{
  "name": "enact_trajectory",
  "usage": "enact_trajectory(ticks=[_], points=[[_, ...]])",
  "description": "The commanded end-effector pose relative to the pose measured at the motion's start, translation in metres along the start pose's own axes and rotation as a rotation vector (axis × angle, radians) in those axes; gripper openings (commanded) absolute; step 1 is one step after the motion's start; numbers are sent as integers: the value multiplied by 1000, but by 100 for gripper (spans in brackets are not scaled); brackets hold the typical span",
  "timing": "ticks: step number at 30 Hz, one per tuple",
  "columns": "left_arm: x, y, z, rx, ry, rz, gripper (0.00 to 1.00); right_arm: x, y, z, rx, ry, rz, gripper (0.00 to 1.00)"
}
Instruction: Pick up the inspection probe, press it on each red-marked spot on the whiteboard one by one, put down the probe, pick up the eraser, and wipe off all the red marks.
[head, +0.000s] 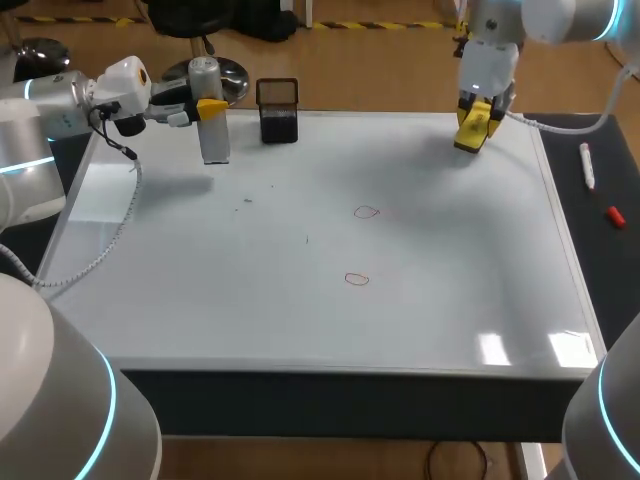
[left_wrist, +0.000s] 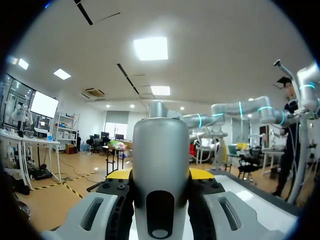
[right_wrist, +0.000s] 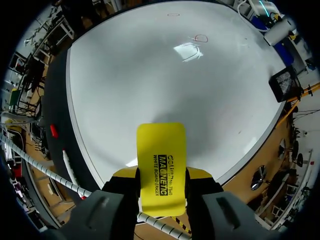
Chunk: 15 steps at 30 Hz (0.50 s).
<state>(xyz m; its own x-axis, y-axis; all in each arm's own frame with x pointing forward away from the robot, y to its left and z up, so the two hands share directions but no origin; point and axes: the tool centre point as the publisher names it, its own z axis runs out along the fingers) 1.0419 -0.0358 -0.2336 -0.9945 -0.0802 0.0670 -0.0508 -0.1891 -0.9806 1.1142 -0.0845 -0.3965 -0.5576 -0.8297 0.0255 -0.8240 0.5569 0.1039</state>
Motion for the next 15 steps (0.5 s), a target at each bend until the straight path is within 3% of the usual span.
enact_trajectory(ticks=[1,7,15], points=[[9,1,16,24,28,18,0,0,-1,-1,1,5,-2,0],[35,7,52,49,90,0,0,0,-1,-1,1,5,-2,0],[65,13,106,81,240,-13,0,0,-1,-1,1,5,-2,0]])
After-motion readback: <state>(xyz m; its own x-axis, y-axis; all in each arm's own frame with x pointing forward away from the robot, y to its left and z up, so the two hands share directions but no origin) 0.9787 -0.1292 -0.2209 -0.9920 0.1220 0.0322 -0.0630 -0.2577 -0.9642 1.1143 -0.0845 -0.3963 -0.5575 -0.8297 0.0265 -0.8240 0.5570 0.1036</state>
